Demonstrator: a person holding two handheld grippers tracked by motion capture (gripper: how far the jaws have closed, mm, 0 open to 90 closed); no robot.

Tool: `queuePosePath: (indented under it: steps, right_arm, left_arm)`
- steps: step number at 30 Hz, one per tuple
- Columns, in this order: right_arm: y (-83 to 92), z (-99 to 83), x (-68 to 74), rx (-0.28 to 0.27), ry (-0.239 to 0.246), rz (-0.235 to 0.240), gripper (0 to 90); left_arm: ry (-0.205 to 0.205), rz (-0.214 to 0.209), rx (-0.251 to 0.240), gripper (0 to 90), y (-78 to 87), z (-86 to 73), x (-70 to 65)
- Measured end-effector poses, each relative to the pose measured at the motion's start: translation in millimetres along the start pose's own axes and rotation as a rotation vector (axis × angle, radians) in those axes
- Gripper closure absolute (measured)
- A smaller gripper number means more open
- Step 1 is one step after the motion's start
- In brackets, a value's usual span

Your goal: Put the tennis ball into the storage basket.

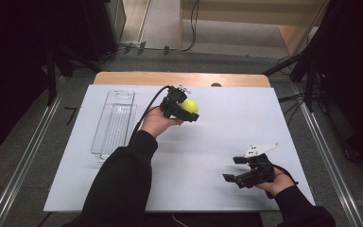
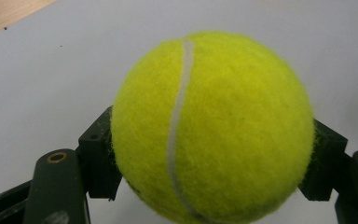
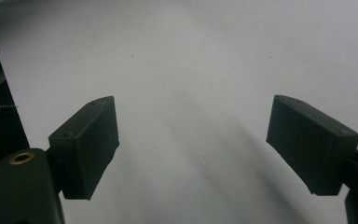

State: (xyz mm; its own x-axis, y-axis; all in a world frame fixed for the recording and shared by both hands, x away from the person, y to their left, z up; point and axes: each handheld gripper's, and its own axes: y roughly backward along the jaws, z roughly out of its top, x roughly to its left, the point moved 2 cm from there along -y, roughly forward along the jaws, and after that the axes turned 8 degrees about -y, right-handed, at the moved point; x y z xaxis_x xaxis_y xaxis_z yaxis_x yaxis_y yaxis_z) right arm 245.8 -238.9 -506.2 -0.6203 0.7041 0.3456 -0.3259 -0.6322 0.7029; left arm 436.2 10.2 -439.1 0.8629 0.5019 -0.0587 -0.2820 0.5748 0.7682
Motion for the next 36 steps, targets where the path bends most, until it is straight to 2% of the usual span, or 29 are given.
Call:
queuePosePath:
  steps: [9, 12, 14, 19, 24, 36]
  right_arm:
    - [-0.3, 0.1, -0.2, 0.001, 0.001, -0.003, 14.8]
    - [-0.5, 0.3, 0.1, 0.001, 0.004, -0.002, 14.8]
    - [-0.5, 0.4, 1.0, -0.002, 0.003, -0.001, 14.8]
    - [-0.2, 0.5, 2.0, 0.001, 0.002, -0.004, 14.7]
    - [-0.3, 1.0, 2.7, -0.004, 0.011, 0.0, 14.8]
    - [-0.6, 1.4, 2.6, -0.001, 0.011, -0.003, 14.8]
  left_arm:
    - [0.011, -0.032, -0.021, 25.7, 13.8, -6.5, -6.8]
    - [0.018, -0.023, -0.026, 25.7, 19.5, -6.7, -5.7]
    - [0.032, -0.029, -0.034, 25.7, 22.9, -7.4, -5.0]
    - [0.036, -0.034, -0.034, 25.7, 28.8, -9.4, -5.8]
    - [0.031, -0.017, -0.033, 25.7, 34.9, -10.6, -5.1]
    - [0.058, -0.002, -0.035, 25.7, 47.0, -14.8, 3.5]
